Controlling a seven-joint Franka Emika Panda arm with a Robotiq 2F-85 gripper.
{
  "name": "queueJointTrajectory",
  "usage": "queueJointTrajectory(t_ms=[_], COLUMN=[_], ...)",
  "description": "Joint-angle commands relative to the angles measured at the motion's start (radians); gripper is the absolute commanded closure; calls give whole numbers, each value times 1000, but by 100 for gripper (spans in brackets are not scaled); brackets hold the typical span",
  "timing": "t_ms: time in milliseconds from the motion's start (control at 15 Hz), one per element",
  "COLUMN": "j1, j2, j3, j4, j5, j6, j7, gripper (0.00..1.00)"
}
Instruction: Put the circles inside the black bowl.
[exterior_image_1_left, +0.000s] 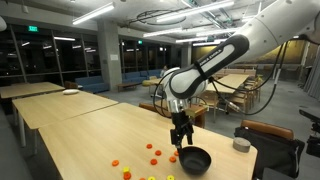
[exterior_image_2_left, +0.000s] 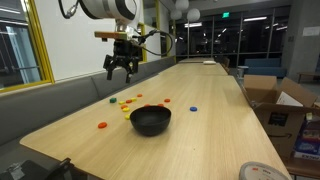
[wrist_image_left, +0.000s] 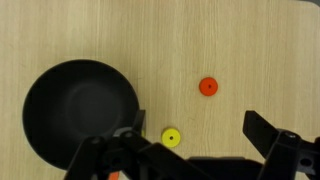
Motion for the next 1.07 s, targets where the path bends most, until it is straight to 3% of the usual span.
queueJointTrajectory(t_ms=[0, 200, 533, 1000], j1=[-2, -15, -30, 55], j2=[151, 237, 313, 359], j3=[0, -6, -12, -42], j4=[120, 165, 123, 2], j5=[31, 67, 113, 19], j6=[30, 106, 366, 678], j7=[0, 5, 16, 147], gripper=[0, 0, 0, 0])
